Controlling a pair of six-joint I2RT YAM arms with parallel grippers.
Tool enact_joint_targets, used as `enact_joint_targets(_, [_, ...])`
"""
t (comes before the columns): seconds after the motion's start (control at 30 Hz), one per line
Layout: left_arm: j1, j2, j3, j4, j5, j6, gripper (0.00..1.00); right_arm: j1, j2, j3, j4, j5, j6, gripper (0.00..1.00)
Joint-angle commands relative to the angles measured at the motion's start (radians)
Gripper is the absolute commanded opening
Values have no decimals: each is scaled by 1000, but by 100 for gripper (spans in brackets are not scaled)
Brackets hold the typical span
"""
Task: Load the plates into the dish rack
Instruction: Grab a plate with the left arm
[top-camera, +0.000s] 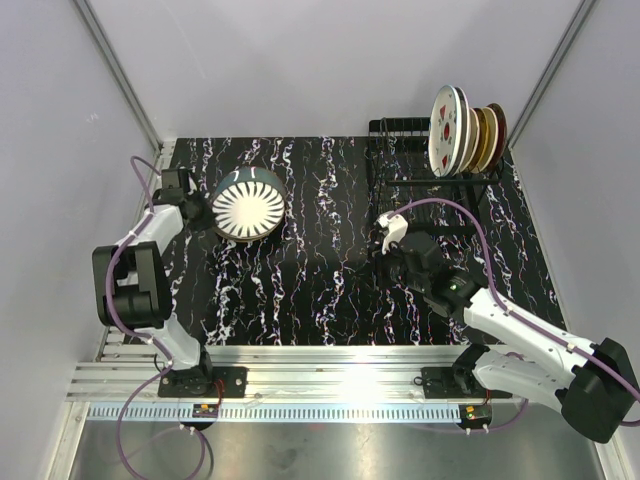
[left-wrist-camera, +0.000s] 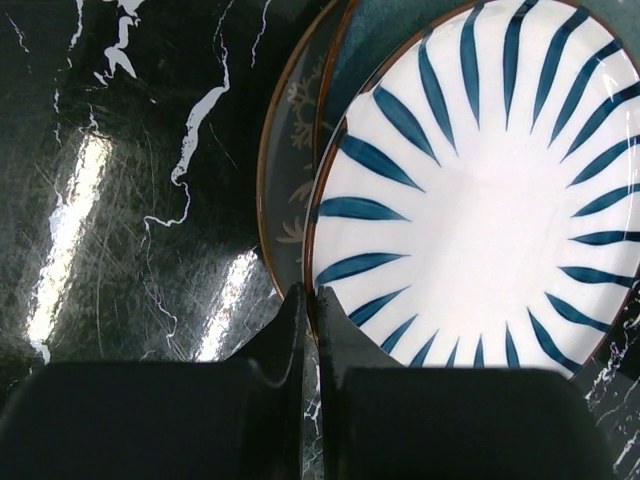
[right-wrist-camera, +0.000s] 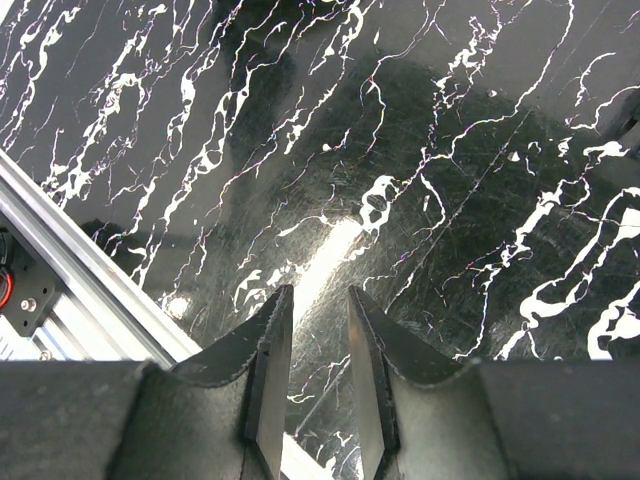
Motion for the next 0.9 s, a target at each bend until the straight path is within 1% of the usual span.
enact_joint_targets(0.0, [-7,-74,-2,49,106,19,0,6,-5,24,17,-20,17,35])
enact_joint_targets(0.1, [-9,-91,-17,79,161,16,0,6,3,27,24,-32,30,36])
enact_joint_targets(0.2, [-9,-101,-23,92,192,10,0,5,12,32,32,-43,57,41])
enact_joint_targets(0.23, [-10,-104,-28,93,206,10,0,6,11,29,50,-43,88,43])
enact_joint_targets(0.33, [-19,-115,-30,99,223,8,0,6,3,6,115,-46,158,45])
enact_joint_targets(0.5, [-47,-121,-27,92,217,25,0,6,24,-19,193,-70,221,45])
enact_joint_targets(0.87, [-107,-152,-22,87,185,67,0,6,18,-54,213,-67,247,44])
